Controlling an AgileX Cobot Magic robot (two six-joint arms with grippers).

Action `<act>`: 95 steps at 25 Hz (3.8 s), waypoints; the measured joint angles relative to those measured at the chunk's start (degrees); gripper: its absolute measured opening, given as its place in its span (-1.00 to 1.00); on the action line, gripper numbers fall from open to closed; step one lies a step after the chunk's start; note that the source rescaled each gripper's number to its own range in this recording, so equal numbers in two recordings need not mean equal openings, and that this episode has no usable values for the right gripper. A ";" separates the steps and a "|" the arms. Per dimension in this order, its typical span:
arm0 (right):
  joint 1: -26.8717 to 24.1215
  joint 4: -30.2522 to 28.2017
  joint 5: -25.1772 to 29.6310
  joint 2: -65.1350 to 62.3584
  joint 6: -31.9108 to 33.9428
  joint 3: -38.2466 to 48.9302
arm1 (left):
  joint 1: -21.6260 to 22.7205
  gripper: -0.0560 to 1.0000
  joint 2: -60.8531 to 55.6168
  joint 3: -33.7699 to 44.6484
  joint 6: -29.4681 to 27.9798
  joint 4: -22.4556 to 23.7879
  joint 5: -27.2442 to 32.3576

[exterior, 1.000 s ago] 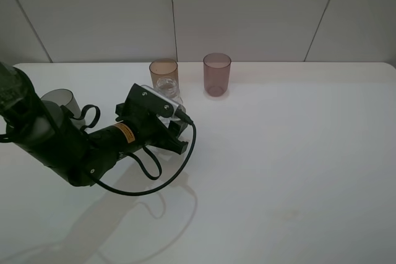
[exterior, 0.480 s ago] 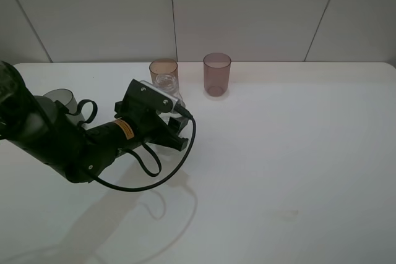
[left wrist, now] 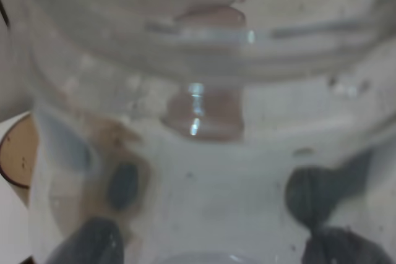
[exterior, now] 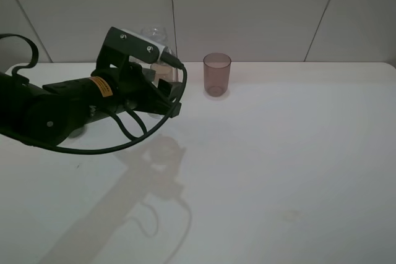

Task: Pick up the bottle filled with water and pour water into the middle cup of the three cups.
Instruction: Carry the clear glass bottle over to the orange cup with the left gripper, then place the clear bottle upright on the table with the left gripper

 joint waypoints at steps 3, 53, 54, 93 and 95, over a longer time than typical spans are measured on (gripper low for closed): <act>0.00 0.00 0.00 0.00 0.00 0.00 | 0.00 -0.87 -3.41 0.00 4.82 -0.02 3.53; 0.00 0.00 0.00 0.00 0.00 0.00 | 16.93 -0.87 5.92 -27.64 -5.50 59.28 53.82; 0.00 0.00 0.00 0.00 0.00 0.00 | 16.93 -0.87 6.86 -28.48 -5.38 59.28 54.88; 0.00 0.00 0.00 0.00 0.00 0.00 | 13.01 -0.87 17.49 -40.11 1.89 68.02 67.82; 0.00 0.00 0.00 0.00 0.00 0.00 | 13.01 -0.87 17.70 -40.11 2.47 68.07 68.00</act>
